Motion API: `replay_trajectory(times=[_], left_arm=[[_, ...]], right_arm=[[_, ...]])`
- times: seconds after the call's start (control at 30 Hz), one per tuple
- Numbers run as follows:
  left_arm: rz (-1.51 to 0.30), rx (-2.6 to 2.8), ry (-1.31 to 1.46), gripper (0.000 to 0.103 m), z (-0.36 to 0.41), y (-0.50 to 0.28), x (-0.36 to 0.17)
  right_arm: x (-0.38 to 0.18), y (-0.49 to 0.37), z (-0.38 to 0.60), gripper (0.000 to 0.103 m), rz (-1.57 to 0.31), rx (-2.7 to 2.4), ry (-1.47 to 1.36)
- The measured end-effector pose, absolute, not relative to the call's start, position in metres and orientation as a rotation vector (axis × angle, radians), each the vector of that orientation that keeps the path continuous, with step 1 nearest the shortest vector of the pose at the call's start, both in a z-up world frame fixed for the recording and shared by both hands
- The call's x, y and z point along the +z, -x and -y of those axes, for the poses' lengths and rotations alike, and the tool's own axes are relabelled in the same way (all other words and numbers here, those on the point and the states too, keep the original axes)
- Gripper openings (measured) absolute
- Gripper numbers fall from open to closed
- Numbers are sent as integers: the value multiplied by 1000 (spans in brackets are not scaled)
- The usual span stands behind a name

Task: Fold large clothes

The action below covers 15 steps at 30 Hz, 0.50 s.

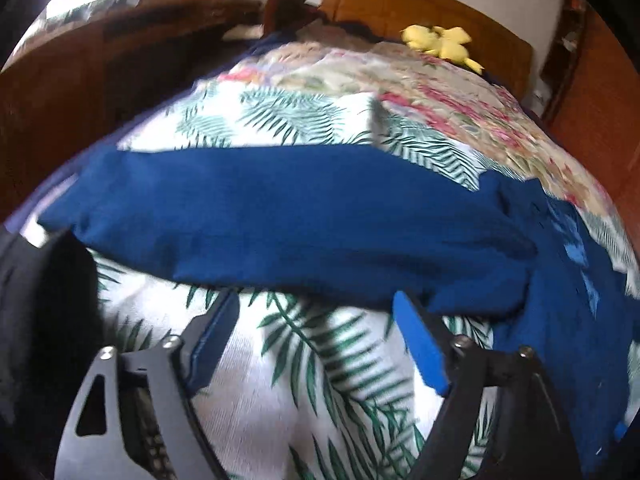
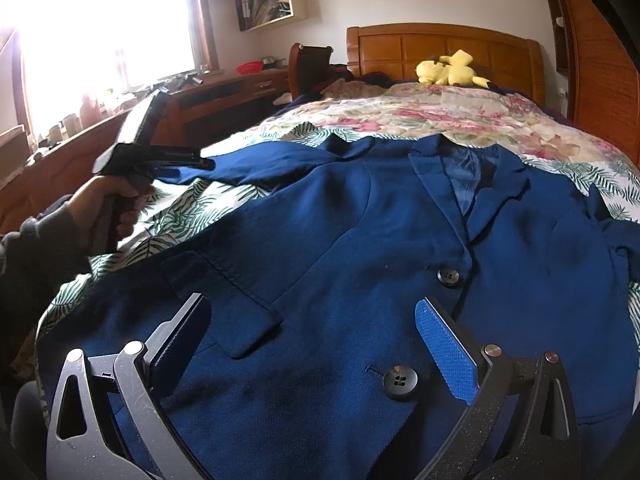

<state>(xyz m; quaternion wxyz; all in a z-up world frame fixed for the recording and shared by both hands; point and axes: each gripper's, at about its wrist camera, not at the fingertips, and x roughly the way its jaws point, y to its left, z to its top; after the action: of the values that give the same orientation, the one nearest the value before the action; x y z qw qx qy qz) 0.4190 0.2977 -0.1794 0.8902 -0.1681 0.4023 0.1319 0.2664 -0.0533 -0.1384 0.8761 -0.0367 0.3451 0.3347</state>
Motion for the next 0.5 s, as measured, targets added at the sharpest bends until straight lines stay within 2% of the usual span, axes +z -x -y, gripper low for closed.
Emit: replay_trajectory(times=[0.23,0.3,0.33,0.4,0.5], left_arm=[[-853,295,497,58,-319,-430,-194],[-852,311,483,42,-320,-431,-193],[-849,319,479,39,-320,-432,-192],[-843,329,470,23,-321,-436,-190],[-833,346,421,5,-321,-441,-187]], right_arm=[[-139,-266,53,103,-721,699,76],[-139,-266,53,103,-718,699,75],[-139,-266,53,103,-718,699,74],[-139,-265,52,103,-717,700,73],[-138,-264,52,103,-713,699,76]])
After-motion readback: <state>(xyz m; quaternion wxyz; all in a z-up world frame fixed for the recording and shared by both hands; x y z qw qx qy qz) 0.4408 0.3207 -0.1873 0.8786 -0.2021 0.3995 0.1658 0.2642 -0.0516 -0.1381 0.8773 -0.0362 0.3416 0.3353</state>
